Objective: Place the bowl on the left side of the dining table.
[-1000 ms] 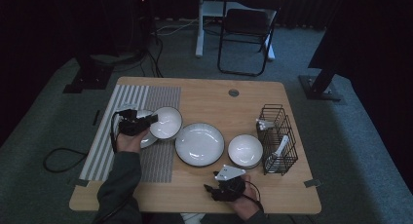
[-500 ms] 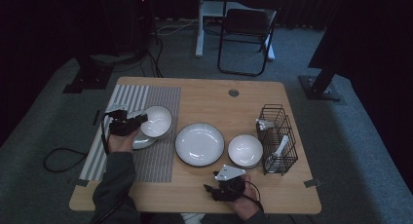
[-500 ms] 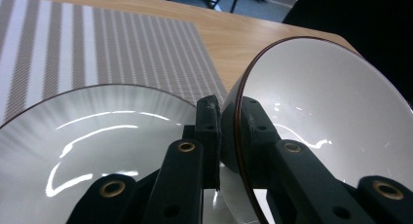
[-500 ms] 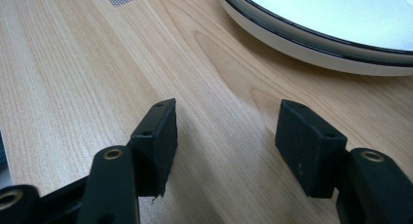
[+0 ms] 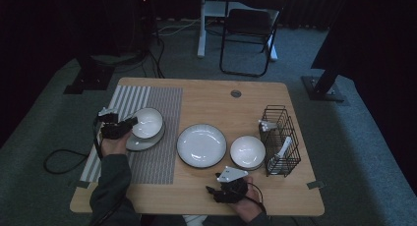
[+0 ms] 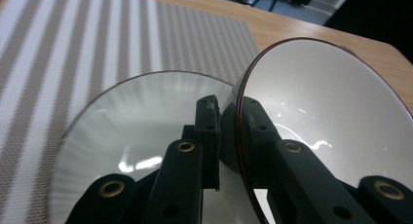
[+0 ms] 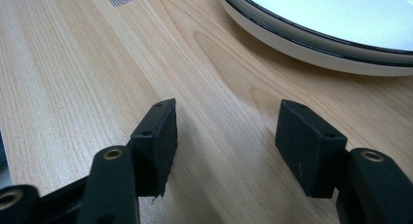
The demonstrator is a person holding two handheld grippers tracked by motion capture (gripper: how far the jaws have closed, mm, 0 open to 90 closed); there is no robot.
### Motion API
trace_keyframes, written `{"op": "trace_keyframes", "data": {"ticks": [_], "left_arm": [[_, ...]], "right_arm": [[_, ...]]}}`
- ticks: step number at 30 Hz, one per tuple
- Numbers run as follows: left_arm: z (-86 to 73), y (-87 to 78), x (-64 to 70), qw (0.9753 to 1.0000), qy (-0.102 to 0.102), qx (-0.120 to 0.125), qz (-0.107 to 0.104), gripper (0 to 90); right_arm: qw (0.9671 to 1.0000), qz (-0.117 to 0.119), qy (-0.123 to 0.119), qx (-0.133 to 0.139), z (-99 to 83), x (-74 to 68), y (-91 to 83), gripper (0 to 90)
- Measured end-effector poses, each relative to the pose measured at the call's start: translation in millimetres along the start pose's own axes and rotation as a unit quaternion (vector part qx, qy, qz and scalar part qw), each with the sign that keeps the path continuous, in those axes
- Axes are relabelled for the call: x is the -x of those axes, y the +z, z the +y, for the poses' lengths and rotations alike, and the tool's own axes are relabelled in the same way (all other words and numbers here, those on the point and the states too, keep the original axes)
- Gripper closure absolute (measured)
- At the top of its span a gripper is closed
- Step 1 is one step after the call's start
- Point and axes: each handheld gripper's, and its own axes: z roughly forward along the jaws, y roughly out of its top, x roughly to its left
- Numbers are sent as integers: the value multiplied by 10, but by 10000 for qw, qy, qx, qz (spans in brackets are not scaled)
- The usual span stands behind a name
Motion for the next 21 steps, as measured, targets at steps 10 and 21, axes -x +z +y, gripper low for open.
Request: {"op": "trace_keyframes", "data": {"ticks": [10, 21], "left_arm": [[-62, 23, -144, 9987, -97, -101, 492, 810], [-96, 54, -245, 9979, -301, -143, 558, 807]], "right_arm": [[10000, -2, 3, 3, 0, -1, 0, 403], [10000, 0, 0, 2, 0, 0, 0, 403]]}}
